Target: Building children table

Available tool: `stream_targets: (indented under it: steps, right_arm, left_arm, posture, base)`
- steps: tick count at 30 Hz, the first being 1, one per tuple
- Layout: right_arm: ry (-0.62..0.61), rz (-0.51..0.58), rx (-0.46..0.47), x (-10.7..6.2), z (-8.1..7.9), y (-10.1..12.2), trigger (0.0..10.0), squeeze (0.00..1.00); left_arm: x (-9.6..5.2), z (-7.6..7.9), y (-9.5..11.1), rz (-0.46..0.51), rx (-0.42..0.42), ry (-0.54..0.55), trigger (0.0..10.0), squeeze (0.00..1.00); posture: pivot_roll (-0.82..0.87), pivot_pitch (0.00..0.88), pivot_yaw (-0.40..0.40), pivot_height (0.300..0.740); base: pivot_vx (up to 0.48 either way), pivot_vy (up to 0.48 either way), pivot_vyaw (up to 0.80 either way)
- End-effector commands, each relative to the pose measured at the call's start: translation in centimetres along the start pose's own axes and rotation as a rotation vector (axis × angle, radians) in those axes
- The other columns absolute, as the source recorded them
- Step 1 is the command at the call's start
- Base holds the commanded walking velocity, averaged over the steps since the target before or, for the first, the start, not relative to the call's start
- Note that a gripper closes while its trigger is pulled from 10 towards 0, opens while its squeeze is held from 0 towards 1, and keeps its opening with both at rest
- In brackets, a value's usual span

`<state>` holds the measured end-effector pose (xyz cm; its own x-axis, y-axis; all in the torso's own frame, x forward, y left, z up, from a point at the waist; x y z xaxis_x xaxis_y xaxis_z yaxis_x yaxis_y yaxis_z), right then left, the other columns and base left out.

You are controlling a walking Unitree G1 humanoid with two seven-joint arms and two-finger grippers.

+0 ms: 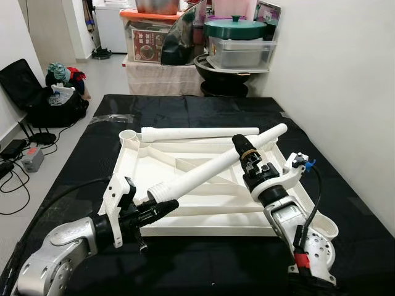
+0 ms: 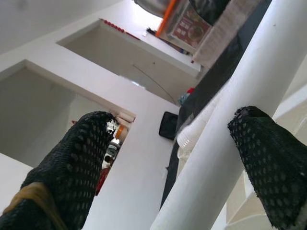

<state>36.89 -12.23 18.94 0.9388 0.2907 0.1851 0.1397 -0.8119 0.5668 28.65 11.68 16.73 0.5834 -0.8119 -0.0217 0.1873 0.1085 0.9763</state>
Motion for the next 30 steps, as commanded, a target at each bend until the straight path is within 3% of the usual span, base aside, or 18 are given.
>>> stream_targets:
  steps: [1,14,24,27,28,30]
  right_arm:
    - [-0.028,-0.017,0.006,0.2,0.5,-0.3,10.0,0.0]
    - [-0.1,-0.113,-0.014,-0.1,2.3,-1.1,10.0,0.0]
    - [-0.144,-0.119,-0.007,0.2,3.0,-1.3,10.0,0.0]
    - [-0.122,-0.124,0.014,0.5,2.3,-1.5,10.0,0.0]
    - [-0.076,-0.134,0.059,0.9,1.0,-2.0,10.0,0.0]
    - [-0.057,-0.138,0.079,1.0,0.4,-2.3,10.0,0.0]
  left_arm:
    - [0.0,0.8,0.7,0.015,0.039,-0.052,10.0,0.0]
    - [0.2,0.0,1.7,0.064,0.085,-0.005,10.0,0.0]
    - [0.3,0.1,1.9,0.073,0.096,-0.008,10.0,0.0]
    - [0.5,0.3,1.8,0.071,0.09,-0.018,10.0,0.0]
    - [0.6,0.4,1.4,0.062,0.09,-0.025,10.0,0.0]
    - [0.7,0.4,1.3,0.058,0.092,-0.027,10.0,0.0]
  posture:
    - [0.08,0.0,-0.085,0.74]
    - [0.08,0.0,-0.091,0.74]
    - [0.09,0.0,-0.09,0.74]
    - [0.08,0.0,-0.087,0.74]
    - [0.08,0.0,-0.084,0.74]
    - [0.08,0.0,-0.084,0.74]
  base:
    - [0.0,0.0,0.0]
    - [0.0,0.0,0.0]
    - [0.0,0.0,0.0]
    - [0.0,0.0,0.0]
    - [0.0,0.0,0.0]
    - [0.0,0.0,0.0]
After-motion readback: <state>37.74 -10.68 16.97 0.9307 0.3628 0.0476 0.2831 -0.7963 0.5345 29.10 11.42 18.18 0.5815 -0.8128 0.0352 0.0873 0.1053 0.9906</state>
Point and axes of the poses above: a point about 5 cm out from each wrist's last joint towards the gripper, its own x axis pointing out of the wrist towards the gripper, its own y axis along the axis of the wrist's last joint, z = x × y, the point moved 6 cm from there along x, pointing out of the wrist towards the gripper, and after that the axes turned 10 degrees about -x, right-handed, at the moved point
